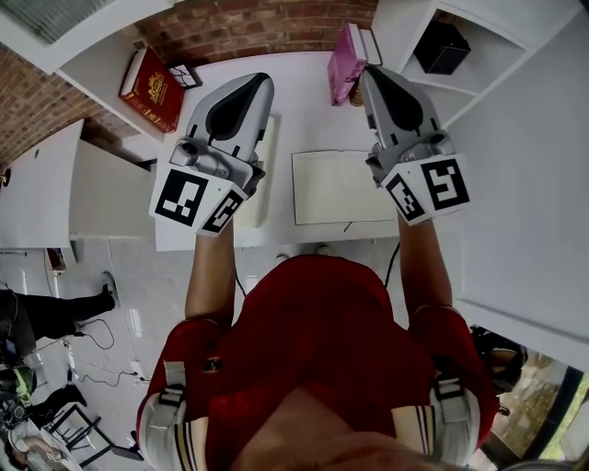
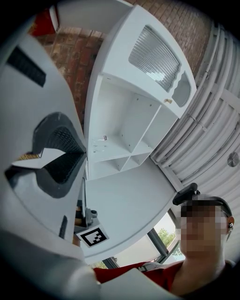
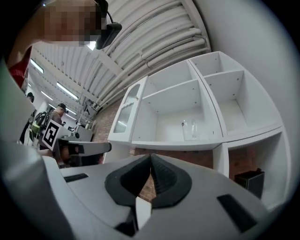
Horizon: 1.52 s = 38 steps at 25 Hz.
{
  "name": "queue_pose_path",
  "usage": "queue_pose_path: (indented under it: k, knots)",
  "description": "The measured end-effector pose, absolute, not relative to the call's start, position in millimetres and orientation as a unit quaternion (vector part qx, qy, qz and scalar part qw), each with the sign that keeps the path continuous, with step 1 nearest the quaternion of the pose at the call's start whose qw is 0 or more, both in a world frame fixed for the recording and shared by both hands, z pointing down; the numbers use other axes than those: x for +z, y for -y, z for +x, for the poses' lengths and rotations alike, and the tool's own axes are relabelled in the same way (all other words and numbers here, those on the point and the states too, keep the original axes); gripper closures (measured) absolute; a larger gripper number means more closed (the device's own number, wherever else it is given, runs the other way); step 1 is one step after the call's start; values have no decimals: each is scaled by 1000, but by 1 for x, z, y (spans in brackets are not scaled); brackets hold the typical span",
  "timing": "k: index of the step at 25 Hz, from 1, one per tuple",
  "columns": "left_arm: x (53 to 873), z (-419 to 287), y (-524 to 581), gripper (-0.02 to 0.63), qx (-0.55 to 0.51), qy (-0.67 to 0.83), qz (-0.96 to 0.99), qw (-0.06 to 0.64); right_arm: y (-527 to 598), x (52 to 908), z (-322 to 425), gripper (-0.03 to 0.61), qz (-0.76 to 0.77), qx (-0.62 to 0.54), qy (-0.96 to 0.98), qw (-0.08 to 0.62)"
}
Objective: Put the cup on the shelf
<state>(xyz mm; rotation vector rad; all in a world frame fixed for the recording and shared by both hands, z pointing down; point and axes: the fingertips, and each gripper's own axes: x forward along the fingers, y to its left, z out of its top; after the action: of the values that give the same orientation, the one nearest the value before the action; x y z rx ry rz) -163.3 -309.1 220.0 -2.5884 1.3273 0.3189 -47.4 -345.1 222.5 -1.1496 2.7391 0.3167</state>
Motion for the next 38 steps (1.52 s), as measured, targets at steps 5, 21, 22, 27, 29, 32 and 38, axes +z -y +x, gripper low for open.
queue_pose_path:
  k: [5,21,22,27,29,32,38]
  knots:
    - [226,-157,301,607,106,-452,-879,104,327,243,-46,580,-368,79,-922,90]
    - [236,-153,298,607,107,-459,-876,97,317,254,-39,581,-361,71,-925,96]
    - [236,-154,298,607,107,-460,-876,96,317,255,-39,581,-361,71,-925,96]
    - [240,-159,300,607,110,-462,-876,91,318,260,-42,581,-363,65,-925,93]
    - [240,-160,301,607,110,-462,-876,89,318,262,-42,581,-364,63,-925,91]
    - [241,-160,302,607,110,-460,-877,87,319,264,-42,581,-367,62,-924,90]
    - [242,-162,303,607,111,-458,-878,87,319,265,-42,581,-371,61,-922,90]
